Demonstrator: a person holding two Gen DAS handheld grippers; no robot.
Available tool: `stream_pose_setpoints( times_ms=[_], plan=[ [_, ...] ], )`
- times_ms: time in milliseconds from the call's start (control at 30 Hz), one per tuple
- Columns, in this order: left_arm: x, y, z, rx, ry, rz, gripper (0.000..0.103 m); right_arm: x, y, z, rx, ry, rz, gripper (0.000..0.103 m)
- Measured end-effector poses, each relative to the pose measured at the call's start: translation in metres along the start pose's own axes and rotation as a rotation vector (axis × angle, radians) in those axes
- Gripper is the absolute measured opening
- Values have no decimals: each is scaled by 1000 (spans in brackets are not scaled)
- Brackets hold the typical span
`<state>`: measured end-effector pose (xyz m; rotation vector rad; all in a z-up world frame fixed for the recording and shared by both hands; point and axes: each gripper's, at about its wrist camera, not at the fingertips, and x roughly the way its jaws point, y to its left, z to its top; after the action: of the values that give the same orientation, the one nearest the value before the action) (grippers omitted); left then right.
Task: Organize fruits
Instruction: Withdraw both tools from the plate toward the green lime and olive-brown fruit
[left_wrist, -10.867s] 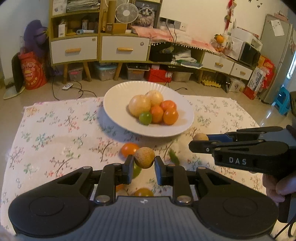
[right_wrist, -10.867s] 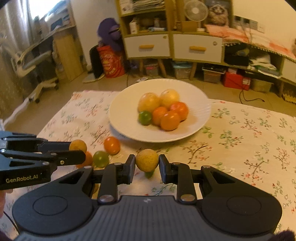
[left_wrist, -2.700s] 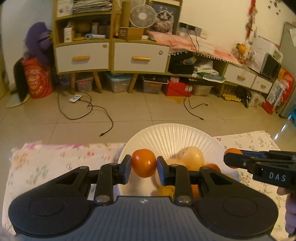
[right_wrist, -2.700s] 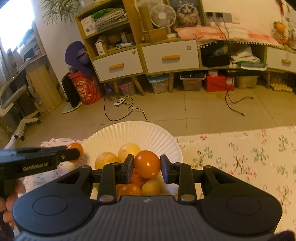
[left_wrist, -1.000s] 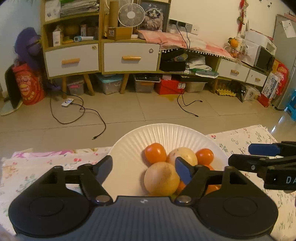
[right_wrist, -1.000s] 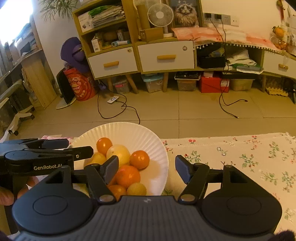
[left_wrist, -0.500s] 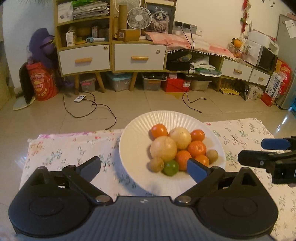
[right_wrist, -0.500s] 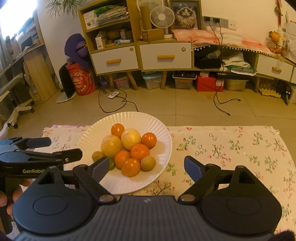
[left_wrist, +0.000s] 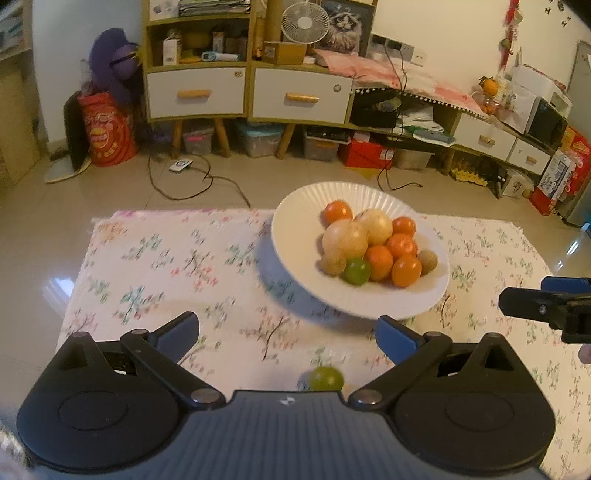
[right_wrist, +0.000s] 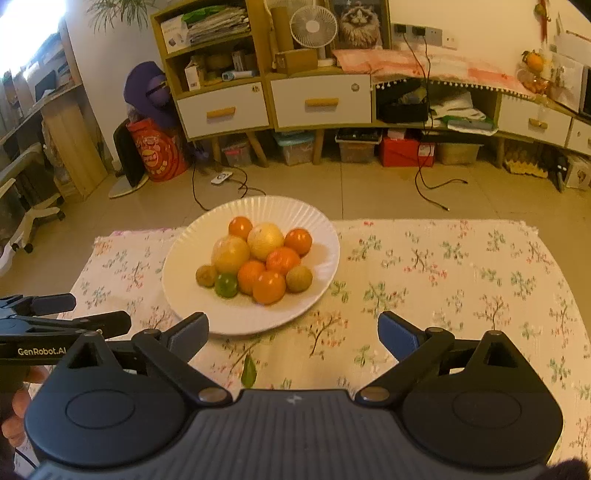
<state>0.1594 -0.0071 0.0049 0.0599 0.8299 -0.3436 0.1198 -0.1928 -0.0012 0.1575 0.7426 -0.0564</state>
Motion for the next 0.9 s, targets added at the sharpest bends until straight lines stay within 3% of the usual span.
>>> stream_pose_setpoints(
  times_ms=[467, 900],
  plan=[
    [-13, 15, -38, 19, 7, 40, 89, -9, 17, -34, -58, 8, 27, 99],
    [6, 21, -61, 86, 57, 67, 89, 5, 32, -64, -117, 1, 59, 100]
  ],
)
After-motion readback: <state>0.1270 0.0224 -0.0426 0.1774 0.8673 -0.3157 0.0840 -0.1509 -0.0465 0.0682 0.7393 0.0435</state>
